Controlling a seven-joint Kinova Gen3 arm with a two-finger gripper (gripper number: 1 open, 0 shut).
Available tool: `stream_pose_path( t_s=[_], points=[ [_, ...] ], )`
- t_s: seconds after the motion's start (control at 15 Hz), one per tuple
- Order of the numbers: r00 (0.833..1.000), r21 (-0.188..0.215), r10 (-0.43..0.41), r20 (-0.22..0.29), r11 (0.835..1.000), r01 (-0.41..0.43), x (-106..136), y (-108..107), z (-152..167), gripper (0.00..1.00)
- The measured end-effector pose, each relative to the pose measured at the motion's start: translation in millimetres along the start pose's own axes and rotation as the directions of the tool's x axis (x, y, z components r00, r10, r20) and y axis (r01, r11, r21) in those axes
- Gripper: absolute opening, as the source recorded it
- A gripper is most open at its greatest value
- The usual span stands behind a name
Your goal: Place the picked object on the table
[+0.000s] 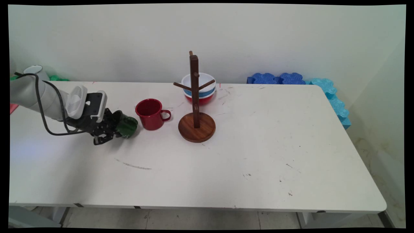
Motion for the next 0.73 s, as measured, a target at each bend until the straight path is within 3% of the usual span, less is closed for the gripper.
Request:
stream_pose_path(
  t_s=[0.2, 0.27, 0.73],
  points=[
    [1.000, -0.001, -0.004, 0.004, 1.000, 0.004, 1.3, 0.1, 4.3, 0.00],
    [1.000, 0.000, -0.005, 0.005, 1.000, 0.005, 1.8, -0.1, 5.4, 1.00],
    [1.000, 0.002, -0.014, -0.001, 1.000, 0.014, 5.9, -1.6, 11.0, 1.00]
  ],
)
